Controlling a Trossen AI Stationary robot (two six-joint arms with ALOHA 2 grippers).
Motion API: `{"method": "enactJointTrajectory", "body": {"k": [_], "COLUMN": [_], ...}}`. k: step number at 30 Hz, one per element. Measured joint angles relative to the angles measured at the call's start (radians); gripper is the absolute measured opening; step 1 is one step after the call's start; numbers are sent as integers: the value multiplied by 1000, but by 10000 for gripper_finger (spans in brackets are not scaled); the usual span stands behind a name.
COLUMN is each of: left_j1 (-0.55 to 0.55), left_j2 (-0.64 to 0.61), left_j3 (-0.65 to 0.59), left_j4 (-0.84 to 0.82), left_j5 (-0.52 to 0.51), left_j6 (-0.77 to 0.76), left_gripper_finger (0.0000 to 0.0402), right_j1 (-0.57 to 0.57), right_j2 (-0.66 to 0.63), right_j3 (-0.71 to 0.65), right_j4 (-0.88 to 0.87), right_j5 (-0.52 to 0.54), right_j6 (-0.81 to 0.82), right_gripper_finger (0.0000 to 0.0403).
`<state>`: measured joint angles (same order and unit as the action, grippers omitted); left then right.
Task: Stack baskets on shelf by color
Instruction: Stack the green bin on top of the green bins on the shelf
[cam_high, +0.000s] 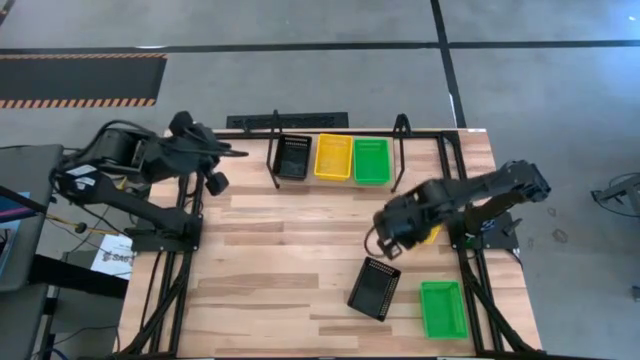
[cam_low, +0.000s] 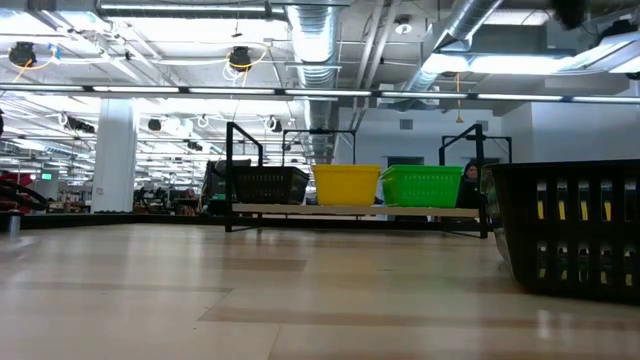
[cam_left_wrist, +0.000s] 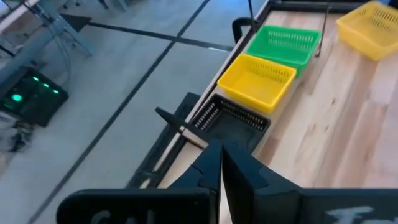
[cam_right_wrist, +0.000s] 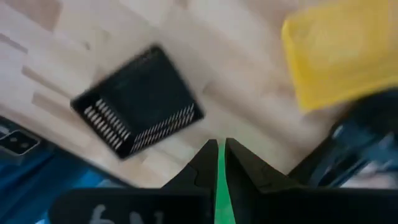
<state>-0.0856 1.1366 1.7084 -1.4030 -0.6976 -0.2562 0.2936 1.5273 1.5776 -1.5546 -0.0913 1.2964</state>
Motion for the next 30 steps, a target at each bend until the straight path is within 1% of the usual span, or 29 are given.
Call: {"method": "enactJointTrajectory", "body": {"k": [4, 9, 13, 15, 17, 19, 24, 27, 30], "left_j1": [0, 5, 18, 28, 37, 48, 67, 74, 75], "left_j2": [25, 43, 44, 43, 44, 44, 44, 44, 44], "left_j3": [-1, -1, -1, -1, -1, -1, -1, -1, -1], "left_j4": [13, 52, 99, 124, 153, 174, 203, 210, 209], "left_j5": [-31, -44, -35, -32, -33, -30, 5, 5, 5], "left_j6": [37, 88, 141, 166, 190, 209, 223, 223, 207], "left_gripper_finger": [2, 2, 2, 2, 2, 2, 2, 2, 2], "right_j1": [117, 306, 453, 515, 537, 535, 527, 532, 529], "right_j2": [-3, -2, -1, 0, 18, 42, 93, 111, 115], "right_j3": [-24, -78, -163, -208, -239, -259, -274, -278, -277], "right_j4": [67, 207, 394, 479, 555, 592, 553, 554, 551], "right_j5": [-32, -12, 29, 45, 32, 21, 3, -53, -139], "right_j6": [244, 601, 914, 1027, 1032, 1028, 993, 922, 878], "right_gripper_finger": [50, 49, 49, 50, 53, 58, 71, 71, 71]}}
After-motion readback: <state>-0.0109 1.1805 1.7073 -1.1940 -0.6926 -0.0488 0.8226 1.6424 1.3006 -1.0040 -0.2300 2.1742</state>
